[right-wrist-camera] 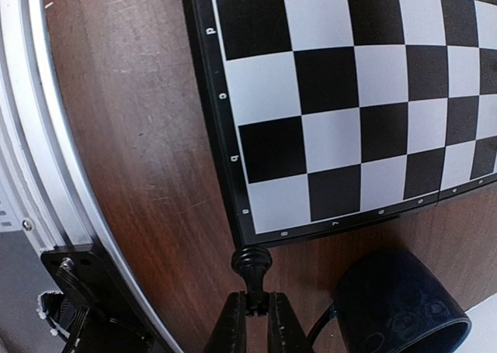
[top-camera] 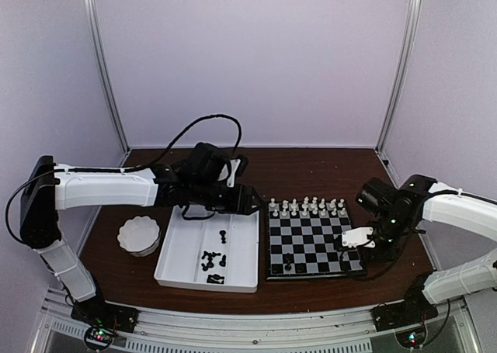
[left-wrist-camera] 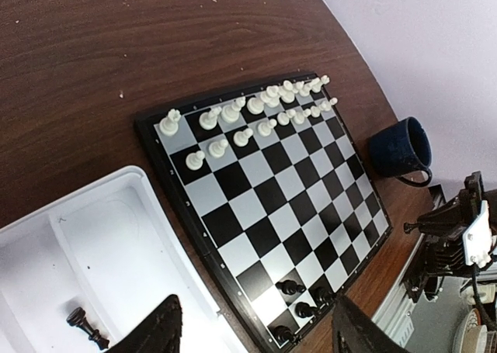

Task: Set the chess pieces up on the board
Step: Place the rook at a8.

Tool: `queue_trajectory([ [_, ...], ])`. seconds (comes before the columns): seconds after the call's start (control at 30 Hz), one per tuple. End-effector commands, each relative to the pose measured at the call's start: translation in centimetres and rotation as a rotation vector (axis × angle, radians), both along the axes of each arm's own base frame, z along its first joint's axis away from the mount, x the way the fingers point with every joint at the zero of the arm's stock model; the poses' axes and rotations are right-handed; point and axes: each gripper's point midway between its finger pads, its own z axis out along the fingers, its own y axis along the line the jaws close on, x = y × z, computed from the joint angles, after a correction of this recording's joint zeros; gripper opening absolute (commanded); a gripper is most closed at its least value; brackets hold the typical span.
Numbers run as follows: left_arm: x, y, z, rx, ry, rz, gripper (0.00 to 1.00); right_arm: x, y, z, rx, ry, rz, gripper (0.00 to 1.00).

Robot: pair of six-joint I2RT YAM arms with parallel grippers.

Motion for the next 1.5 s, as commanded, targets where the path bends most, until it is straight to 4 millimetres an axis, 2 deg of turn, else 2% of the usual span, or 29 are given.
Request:
queue_trajectory([
  [0.0, 0.3, -0.3, 1.6, -0.038, -0.024, 0.007, 0.66, 1.6, 0.3, -0.4, -0.027, -0.067, -0.018, 0.05],
  [0.23, 0.1, -0.2, 1.4, -0.03, -0.012, 0.004, 0.66, 2.2, 0.7, -1.4, -0.07, -0.063, -0.011, 0.05],
  [1.07, 0.1, 0.2, 0.8, -0.004, -0.01, 0.007, 0.66, 1.6, 0.9, -3.8, -0.139, 0.008, 0.02, 0.09],
  [1.33, 0.2, 0.3, 0.8, 0.01, -0.01, 0.01, 0.66, 1.5, 0.9, -3.2, -0.136, 0.005, 0.008, 0.23],
  [1.47, 0.1, 1.3, 0.6, 0.083, -0.025, -0.001, 0.67, 1.5, 1.2, -1.2, -0.1, -0.013, -0.003, 0.25],
])
